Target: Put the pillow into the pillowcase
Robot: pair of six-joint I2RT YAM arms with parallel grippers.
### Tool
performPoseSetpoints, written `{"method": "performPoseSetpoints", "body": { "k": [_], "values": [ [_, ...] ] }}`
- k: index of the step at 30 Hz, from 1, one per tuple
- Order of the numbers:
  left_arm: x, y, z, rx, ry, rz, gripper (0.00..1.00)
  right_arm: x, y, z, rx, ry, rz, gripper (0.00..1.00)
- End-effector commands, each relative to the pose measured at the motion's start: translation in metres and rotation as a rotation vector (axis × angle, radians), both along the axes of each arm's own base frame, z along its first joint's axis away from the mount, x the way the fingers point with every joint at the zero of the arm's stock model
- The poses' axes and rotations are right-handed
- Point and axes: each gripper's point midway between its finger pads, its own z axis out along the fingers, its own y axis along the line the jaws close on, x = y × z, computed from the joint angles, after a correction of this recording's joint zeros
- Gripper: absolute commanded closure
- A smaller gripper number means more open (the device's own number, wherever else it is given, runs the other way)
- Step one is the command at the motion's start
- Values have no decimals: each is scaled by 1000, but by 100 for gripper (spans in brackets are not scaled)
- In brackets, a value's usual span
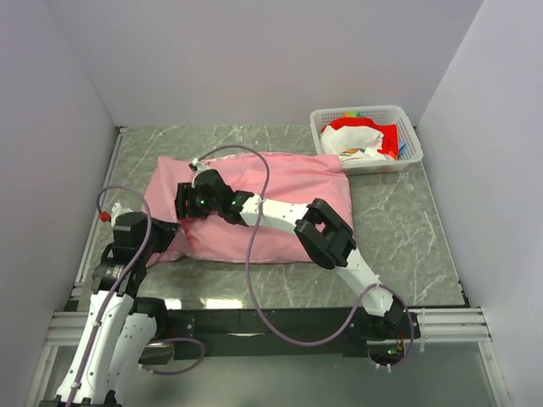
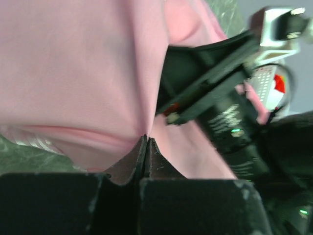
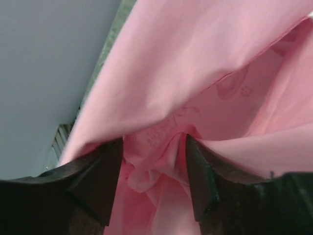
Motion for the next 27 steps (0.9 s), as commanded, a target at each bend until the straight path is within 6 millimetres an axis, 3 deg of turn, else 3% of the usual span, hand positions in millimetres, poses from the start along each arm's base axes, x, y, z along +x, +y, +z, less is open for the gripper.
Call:
{"method": "performPoseSetpoints", "body": {
  "k": [1,6,11,12,14,15,16,18,19,24,27],
  "values": [
    [3,-9,-7,-29,6,-41,99,43,-29,63,49,-65,-134,35],
    [5,-17,-21,-52,30,-72,98,69,-63,72,5,-69,-198,27],
    [2,-27,-51,-69,123,-135,96,82,-75,78,-73,-140,-194,24],
    [1,-28,-57,-70,139,-142,95,87,-75,64,-120,-142,-200,24],
    [-3,-33,-70,-87,171,-160,94,98,-78,68,-189,-186,-205,24],
    [-4,-34,-74,-96,180,-165,89,107,-81,51,-231,-187,-221,23],
    [-5,-36,-78,-110,192,-171,88,115,-84,56,-240,-196,-228,23],
    [-5,-41,-85,-125,206,-191,81,127,-89,34,-288,-202,-220,23],
    [-4,-42,-86,-130,205,-194,78,136,-93,33,-287,-207,-221,22],
    [8,-49,-88,-141,191,-240,56,146,-104,4,-337,-204,-207,22],
    [15,-47,-92,-94,234,-257,44,145,-107,15,-308,-213,-182,22]
  ]
}}
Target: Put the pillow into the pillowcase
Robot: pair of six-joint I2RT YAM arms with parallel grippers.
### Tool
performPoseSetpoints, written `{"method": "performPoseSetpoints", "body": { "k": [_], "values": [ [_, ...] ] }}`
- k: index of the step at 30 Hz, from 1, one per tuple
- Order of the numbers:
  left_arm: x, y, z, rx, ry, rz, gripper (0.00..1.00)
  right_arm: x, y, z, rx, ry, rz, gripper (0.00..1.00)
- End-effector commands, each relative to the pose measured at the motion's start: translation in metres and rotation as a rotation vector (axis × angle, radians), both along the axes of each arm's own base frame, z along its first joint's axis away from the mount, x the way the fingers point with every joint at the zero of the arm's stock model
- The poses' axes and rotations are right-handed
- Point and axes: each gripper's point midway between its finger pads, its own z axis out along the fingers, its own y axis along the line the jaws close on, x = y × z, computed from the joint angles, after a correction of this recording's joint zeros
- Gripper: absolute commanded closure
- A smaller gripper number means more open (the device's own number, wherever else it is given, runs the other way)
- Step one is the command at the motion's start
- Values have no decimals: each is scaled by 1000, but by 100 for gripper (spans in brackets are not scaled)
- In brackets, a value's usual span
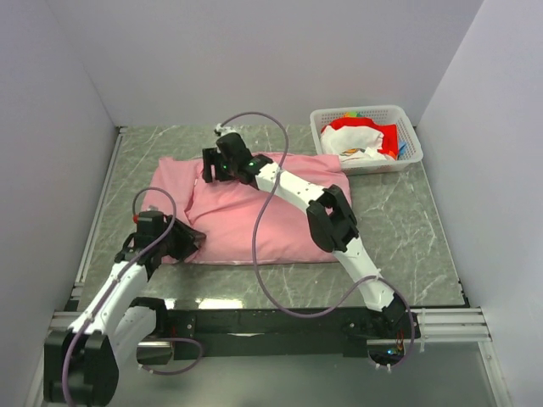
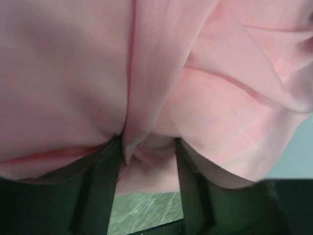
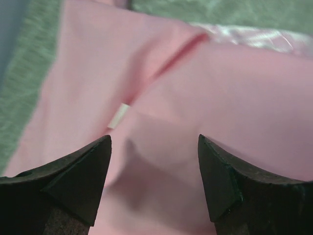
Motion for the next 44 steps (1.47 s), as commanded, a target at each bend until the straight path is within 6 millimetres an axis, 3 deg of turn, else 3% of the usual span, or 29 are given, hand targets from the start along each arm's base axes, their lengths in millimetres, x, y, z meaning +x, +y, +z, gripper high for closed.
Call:
{"method": "performPoseSetpoints", "body": {
  "k": [1,2,4,6,7,8,9,10,11,13,14,15,16,17,18,19,20,21,22,23,24,25,26,27,29,30,36,44],
  "values": [
    [13,1,4,53,-8,-46,41,7,-18,7,-38,-35,29,22],
    [19,4,17,73,-40,-38,30,5,-18,25,-27,-60,35,22],
    [25,18,39,152,-83,-7,20,4,-21,47,-24,-90,41,19],
    [30,28,59,221,-122,8,10,1,-26,86,1,-129,39,17],
    [37,38,83,263,-165,42,6,-1,-28,102,8,-150,36,14],
    [40,38,94,275,-189,36,1,-5,-35,134,35,-188,27,11],
    [44,39,107,305,-227,13,1,-8,-42,146,35,-199,18,7],
    [53,39,134,315,-280,7,1,-9,-50,159,36,-217,-7,1],
    [56,39,144,328,-291,-3,1,-18,-62,194,68,-255,-23,0],
    [69,39,171,363,-335,-29,0,-23,-86,204,71,-248,-77,0],
    [70,40,175,370,-327,-34,1,-36,-107,241,118,-285,-105,0],
    [73,39,182,382,-339,-44,0,-42,-120,225,99,-258,-129,0],
    [77,39,191,388,-357,-48,1,-45,-138,230,120,-251,-173,0],
    [78,38,196,392,-376,-54,0,-64,-161,264,178,-295,-197,0],
    [80,36,203,392,-408,-64,1,-73,-173,238,154,-265,-211,0],
    [79,34,206,391,-428,-73,1,-80,-189,236,169,-261,-245,0],
    [79,33,208,393,-443,-78,1,-99,-215,261,219,-309,-283,0],
    [79,31,211,395,-463,-91,1,-108,-227,229,181,-272,-306,0],
    [78,29,209,398,-467,-102,0,-116,-240,224,192,-262,-335,0],
    [78,28,207,410,-473,-124,1,-133,-260,237,231,-292,-353,0],
    [78,26,204,411,-470,-137,0,-141,-273,206,184,-258,-377,0],
    [78,24,197,409,-463,-154,1,-149,-281,198,185,-248,-392,0],
    [78,20,195,406,-472,-182,1,-163,-295,204,212,-269,-405,0],
    [78,16,193,395,-482,-199,1,-170,-303,175,166,-232,-416,0],
    [76,6,187,369,-507,-234,1,-182,-317,164,178,-227,-448,0],
    [76,3,187,365,-514,-239,1,-185,-322,144,152,-201,-458,0],
    [79,-10,178,378,-513,-248,1,-193,-327,117,120,-156,-459,0],
    [86,-14,184,396,-558,-235,0,-185,-324,116,61,-165,-443,0]
  ]
}}
